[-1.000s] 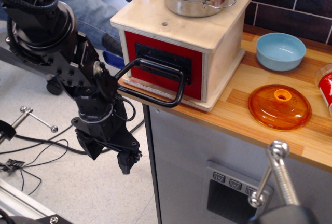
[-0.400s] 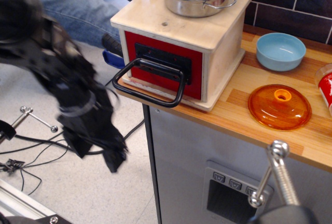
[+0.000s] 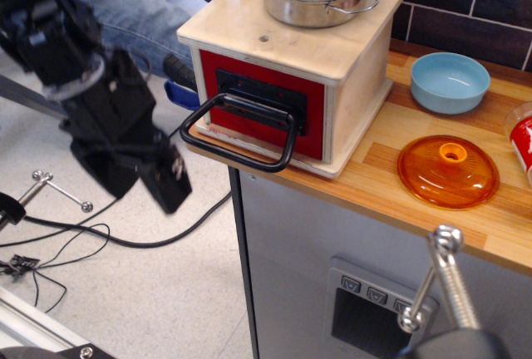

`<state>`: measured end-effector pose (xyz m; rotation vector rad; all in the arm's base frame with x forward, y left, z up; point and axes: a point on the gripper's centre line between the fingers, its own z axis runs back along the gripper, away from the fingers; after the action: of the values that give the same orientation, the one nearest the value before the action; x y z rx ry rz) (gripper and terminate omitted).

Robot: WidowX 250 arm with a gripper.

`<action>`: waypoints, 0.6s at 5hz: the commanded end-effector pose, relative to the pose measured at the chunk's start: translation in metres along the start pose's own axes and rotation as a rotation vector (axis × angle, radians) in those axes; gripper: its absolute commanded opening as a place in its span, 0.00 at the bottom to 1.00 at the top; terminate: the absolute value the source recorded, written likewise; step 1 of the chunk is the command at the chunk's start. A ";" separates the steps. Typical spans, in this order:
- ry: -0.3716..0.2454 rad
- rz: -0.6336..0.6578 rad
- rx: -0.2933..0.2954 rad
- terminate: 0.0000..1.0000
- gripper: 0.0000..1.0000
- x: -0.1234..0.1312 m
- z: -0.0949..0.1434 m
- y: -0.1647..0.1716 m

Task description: Open drawer of box

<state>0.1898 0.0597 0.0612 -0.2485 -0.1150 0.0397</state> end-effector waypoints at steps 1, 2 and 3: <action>-0.097 0.042 -0.018 0.00 1.00 0.047 0.028 -0.013; -0.178 0.053 0.066 0.00 1.00 0.054 0.011 -0.025; -0.187 0.090 0.134 0.00 1.00 0.058 -0.012 -0.028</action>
<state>0.2467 0.0270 0.0534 -0.1084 -0.2455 0.1751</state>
